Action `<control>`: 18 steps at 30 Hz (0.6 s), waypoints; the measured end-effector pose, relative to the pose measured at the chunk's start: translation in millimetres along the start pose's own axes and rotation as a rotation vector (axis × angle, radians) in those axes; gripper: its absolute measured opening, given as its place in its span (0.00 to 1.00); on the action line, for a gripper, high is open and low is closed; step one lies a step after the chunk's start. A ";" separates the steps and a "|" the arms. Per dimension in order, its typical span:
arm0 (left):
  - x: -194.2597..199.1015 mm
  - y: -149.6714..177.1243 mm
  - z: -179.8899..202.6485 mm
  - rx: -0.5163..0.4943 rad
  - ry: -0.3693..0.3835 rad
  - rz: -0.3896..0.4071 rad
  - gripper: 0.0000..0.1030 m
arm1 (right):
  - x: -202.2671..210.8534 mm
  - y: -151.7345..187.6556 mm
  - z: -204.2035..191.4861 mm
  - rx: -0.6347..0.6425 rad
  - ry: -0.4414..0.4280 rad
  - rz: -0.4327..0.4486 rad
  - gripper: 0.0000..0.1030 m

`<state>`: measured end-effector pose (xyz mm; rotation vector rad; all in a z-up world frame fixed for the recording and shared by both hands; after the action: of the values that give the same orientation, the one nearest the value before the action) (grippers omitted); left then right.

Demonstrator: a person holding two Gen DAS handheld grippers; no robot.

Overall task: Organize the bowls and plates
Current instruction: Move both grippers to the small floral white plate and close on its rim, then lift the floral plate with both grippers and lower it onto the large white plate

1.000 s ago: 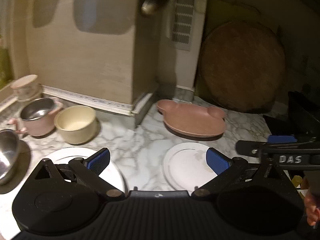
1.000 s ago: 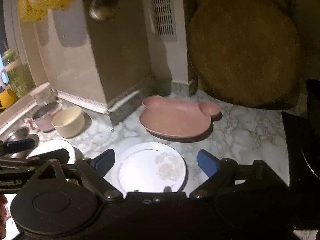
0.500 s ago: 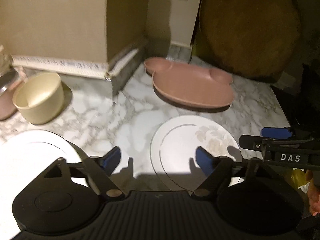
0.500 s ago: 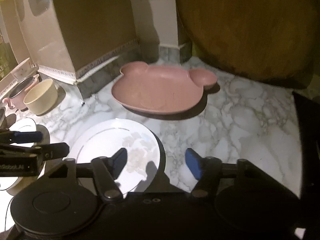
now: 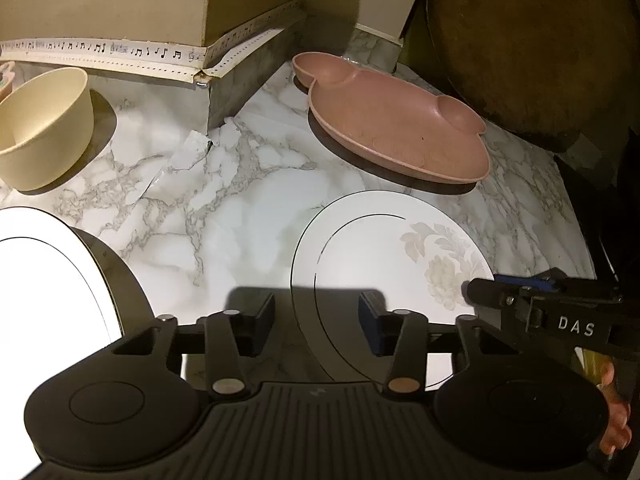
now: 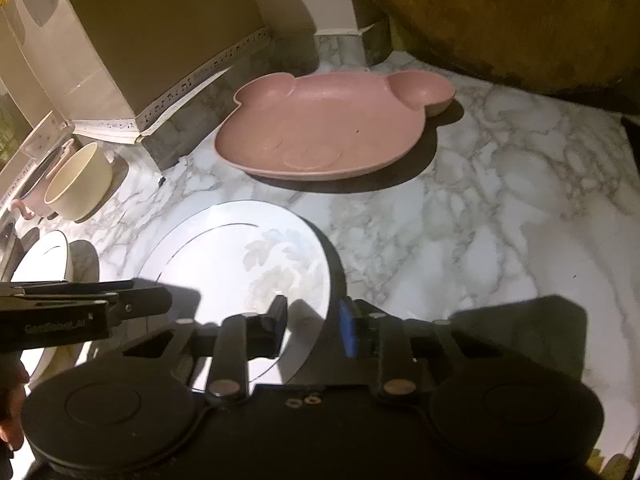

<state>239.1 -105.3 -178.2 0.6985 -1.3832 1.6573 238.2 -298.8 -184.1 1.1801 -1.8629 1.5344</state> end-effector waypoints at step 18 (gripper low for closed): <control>6.9 0.5 -3.1 -0.006 -0.014 0.035 0.16 | 1.9 0.0 2.3 -0.045 0.003 0.013 0.14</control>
<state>235.6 -100.6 -173.4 0.6877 -1.4168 1.6781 237.5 -301.7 -183.3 1.1475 -1.8961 1.4928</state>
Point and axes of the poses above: each gripper's, at about its wrist camera, not at the fingertips, and x roughly against the way its jaws point, z to its right, y to its underside, the point moved 5 cm from there along -x, roughly the way its jaws point, and after that the axes turned 2 degrees about -z, right-handed, at the moved point
